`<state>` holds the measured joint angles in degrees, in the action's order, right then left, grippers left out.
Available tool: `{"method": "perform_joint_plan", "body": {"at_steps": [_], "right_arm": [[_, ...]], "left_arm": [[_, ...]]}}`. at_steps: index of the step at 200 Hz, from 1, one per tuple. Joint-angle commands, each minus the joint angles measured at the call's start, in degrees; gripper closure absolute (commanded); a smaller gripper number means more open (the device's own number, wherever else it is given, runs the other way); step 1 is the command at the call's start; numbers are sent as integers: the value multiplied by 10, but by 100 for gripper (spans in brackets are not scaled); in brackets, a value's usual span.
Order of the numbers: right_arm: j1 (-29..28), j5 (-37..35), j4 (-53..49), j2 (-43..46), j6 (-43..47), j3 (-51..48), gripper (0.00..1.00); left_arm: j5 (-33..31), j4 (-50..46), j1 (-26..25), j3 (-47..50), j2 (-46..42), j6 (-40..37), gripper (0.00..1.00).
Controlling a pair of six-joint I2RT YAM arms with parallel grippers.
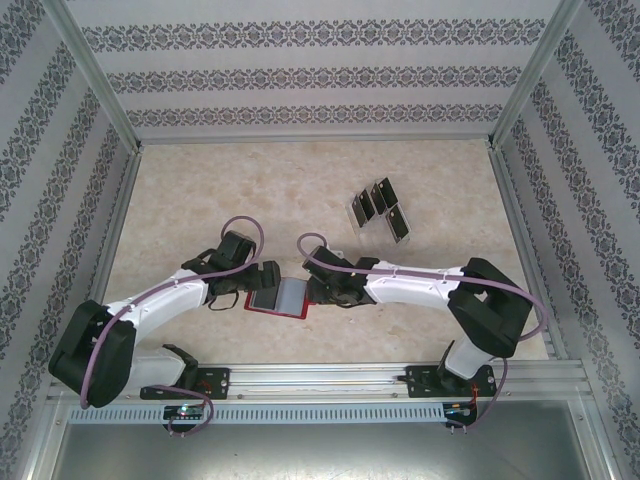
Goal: Put the credit cards into the card holder
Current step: Close the card holder at the center of the table.
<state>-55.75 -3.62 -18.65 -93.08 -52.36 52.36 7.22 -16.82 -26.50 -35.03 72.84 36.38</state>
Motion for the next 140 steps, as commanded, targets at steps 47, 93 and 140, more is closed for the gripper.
{"method": "perform_joint_plan", "body": {"at_steps": [47,93,140], "right_arm": [[13,-2,4,18,12,-22,100],[41,6,11,32,24,-50,100],[56,16,18,29,36,-53,100]], "left_arm": [[38,34,11,7,12,-10,0],[78,80,12,28,20,0,0],[116,125,12,41,38,15,0]]}}
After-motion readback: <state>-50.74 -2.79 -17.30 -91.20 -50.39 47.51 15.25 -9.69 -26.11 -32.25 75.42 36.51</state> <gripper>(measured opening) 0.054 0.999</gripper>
